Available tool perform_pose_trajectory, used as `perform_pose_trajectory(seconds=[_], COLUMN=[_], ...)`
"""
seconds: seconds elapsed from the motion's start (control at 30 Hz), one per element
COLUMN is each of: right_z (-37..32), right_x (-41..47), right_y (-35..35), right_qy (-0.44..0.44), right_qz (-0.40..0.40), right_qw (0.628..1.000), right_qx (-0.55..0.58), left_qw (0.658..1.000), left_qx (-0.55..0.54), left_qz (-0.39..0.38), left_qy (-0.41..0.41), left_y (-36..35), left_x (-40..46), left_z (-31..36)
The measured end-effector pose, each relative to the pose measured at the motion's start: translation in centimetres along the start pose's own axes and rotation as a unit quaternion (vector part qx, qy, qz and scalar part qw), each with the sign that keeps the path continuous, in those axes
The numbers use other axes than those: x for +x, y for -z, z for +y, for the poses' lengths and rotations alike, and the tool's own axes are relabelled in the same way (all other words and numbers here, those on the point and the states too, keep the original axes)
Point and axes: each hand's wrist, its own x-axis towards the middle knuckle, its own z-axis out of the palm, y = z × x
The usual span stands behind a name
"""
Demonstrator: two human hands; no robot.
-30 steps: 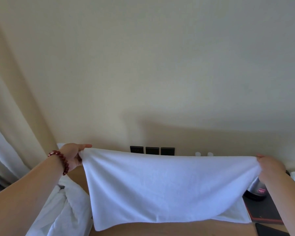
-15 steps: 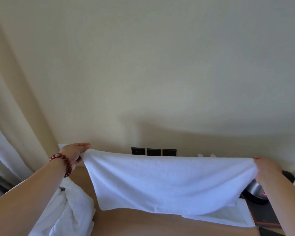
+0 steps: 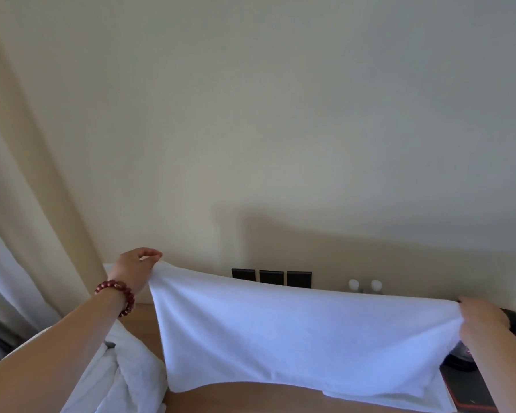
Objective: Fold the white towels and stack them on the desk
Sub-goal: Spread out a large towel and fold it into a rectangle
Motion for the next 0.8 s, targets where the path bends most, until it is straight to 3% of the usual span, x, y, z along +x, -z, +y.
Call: perform_pose_trajectory(seconds=[0.27, 0.47, 0.67, 0.77, 0.8], right_z=[-0.4, -1.9, -3.8, -4.6, -5.1], right_x=[0.3, 1.3, 2.4, 3.7, 4.0], right_y=[-0.2, 0.0, -0.2, -0.6, -0.6], right_qy=[0.041, 0.034, 0.024, -0.005, -0.03], right_qz=[0.021, 0.017, 0.043, -0.003, -0.016], right_qw=[0.999, 0.998, 0.975, 0.976, 0.963], right_qx=[-0.014, 0.042, 0.215, 0.217, 0.269], left_qw=[0.997, 0.992, 0.985, 0.984, 0.983], left_qx=[0.079, -0.008, -0.02, -0.014, -0.022], left_qz=[0.005, 0.074, 0.106, 0.127, 0.13], left_qy=[0.014, 0.101, 0.134, 0.126, 0.129], left_y=[0.0, 0.4, 0.6, 1.1, 1.3], left_x=[0.3, 1.9, 2.6, 2.7, 2.8], left_z=[-0.8, -3.0, -2.6, -2.8, -2.8])
